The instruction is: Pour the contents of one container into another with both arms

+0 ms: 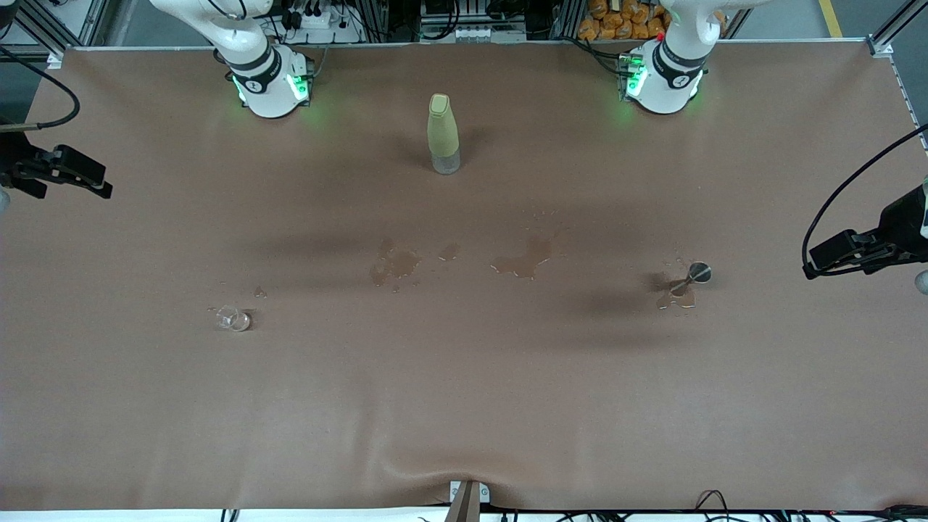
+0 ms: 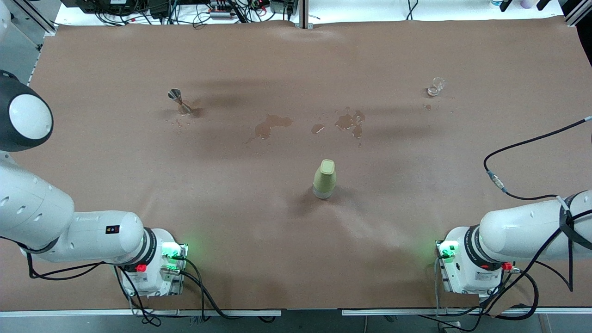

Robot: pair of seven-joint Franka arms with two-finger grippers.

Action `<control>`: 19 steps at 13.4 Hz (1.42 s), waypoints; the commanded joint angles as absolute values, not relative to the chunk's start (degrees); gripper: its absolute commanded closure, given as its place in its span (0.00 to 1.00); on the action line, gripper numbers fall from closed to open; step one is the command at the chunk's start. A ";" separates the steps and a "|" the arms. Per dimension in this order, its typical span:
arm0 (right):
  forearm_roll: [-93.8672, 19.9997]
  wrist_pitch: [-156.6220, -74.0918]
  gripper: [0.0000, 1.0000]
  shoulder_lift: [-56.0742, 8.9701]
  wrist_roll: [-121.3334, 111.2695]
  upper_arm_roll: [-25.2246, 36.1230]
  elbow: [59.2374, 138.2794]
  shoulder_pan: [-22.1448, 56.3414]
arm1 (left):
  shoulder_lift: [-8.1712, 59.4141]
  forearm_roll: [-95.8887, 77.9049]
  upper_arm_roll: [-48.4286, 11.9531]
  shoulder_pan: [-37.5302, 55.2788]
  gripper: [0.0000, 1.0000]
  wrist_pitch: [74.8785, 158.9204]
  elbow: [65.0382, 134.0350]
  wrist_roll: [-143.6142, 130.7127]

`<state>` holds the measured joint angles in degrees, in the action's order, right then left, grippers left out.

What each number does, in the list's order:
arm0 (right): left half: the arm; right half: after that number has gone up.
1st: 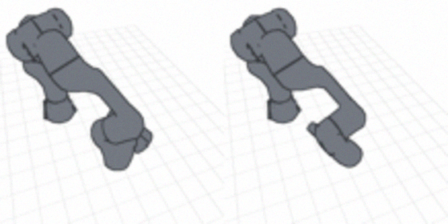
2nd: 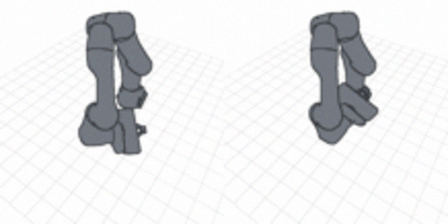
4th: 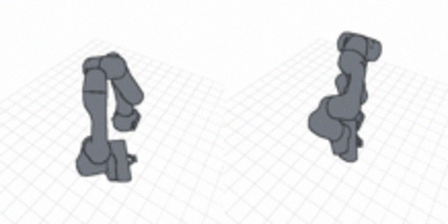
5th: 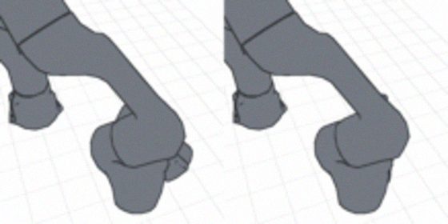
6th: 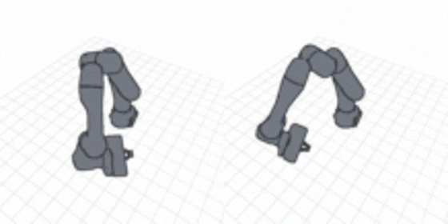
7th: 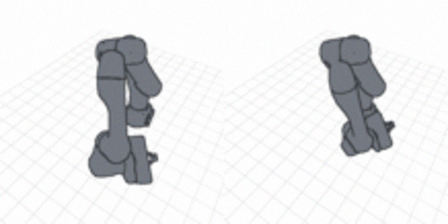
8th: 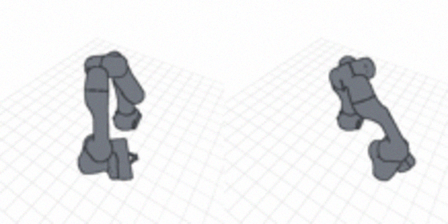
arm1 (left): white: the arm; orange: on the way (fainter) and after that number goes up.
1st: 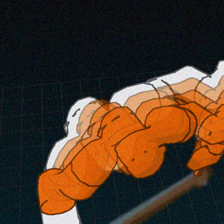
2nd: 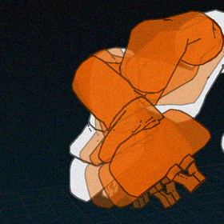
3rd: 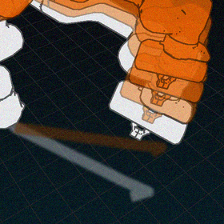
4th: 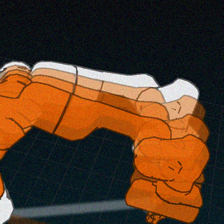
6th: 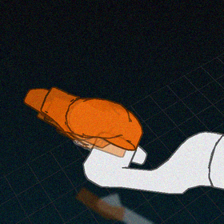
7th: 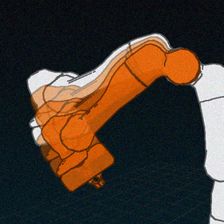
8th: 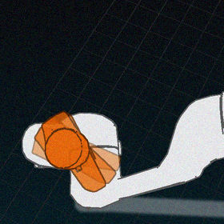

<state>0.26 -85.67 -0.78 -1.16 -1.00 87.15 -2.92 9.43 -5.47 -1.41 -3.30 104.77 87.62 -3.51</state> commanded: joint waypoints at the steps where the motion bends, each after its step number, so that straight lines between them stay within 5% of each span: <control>1: 1.32 -84.73 0.00 -1.76 -0.79 -1.14 85.43 -2.99 | 9.40 -5.71 -1.41 -3.43 0.00 104.06 87.10 -3.43; 19: 1.32 -84.81 0.00 -1.67 -2.99 -0.97 85.52 -4.31 | 9.67 -5.71 -1.41 -3.34 0.00 103.98 87.10 -3.34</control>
